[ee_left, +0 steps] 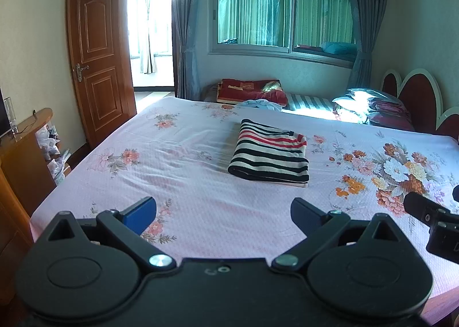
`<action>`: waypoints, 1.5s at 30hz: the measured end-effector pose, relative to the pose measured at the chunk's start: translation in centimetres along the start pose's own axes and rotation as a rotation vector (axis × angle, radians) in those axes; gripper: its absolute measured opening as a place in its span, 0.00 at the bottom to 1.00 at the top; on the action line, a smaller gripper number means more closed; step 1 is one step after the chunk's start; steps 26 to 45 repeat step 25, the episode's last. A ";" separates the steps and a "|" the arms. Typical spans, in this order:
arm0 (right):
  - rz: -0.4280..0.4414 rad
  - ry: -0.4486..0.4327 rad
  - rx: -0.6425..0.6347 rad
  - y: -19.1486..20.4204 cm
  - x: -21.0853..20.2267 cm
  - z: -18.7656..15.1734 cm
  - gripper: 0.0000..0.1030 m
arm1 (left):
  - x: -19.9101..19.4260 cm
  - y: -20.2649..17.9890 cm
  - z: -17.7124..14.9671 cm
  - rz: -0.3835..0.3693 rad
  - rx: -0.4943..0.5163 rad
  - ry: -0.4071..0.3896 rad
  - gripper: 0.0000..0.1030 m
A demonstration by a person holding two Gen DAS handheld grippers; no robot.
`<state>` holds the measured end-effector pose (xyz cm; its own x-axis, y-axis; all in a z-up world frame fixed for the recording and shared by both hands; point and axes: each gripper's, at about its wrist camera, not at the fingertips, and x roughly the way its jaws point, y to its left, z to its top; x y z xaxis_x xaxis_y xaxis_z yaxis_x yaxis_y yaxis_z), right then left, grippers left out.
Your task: Fold small clothes
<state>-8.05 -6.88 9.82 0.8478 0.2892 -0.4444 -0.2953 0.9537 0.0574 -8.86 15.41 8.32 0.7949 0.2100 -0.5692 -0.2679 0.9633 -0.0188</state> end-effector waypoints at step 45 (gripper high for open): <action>0.004 0.036 0.007 -0.7 2.5 -0.4 1.00 | 2.8 -0.8 0.5 -0.049 0.032 0.003 0.94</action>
